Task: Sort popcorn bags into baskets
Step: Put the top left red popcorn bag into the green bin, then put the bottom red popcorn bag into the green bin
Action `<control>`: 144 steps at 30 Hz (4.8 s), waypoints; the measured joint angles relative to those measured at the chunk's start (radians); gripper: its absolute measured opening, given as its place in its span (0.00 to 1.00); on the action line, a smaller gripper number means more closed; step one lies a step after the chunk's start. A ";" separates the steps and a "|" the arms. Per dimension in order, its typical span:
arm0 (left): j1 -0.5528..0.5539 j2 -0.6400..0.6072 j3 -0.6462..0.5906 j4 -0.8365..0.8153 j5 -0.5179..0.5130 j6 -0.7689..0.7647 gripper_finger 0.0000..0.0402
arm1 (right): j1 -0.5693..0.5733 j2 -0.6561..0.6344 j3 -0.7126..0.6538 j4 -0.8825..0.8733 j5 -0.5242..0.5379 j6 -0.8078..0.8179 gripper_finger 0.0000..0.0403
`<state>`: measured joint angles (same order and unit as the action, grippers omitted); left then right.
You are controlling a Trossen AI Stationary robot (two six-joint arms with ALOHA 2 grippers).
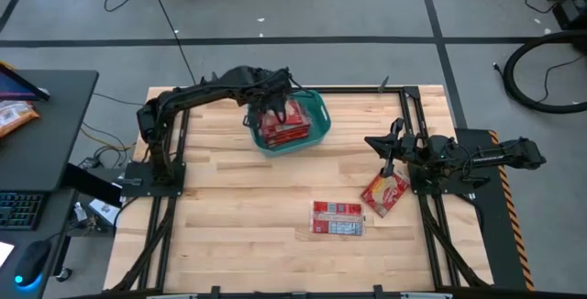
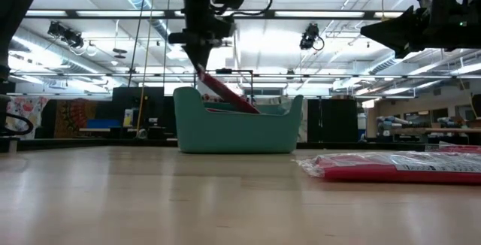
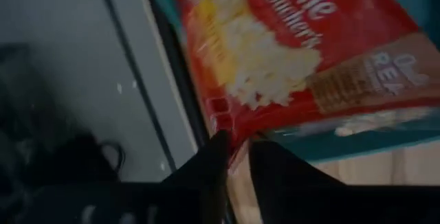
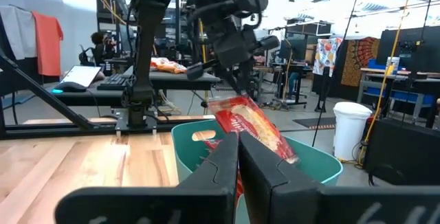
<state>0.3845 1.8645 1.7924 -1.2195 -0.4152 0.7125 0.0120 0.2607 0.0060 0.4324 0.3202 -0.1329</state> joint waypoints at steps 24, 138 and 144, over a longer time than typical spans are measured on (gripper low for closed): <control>-0.338 0.022 0.000 0.274 0.147 -0.735 0.35 | 0.000 0.000 0.000 0.000 0.000 0.000 0.05; -0.881 0.384 -0.001 -0.206 -0.247 -1.737 0.35 | 0.000 0.012 0.000 0.000 0.000 0.000 0.05; -0.878 0.368 -0.002 -0.354 -0.269 -1.678 0.35 | 0.000 0.012 0.000 0.000 0.000 0.000 0.05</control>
<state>-0.4936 2.2327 1.7905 -1.5737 -0.6845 -0.9659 0.0120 0.2729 0.0063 0.4324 0.3202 -0.1330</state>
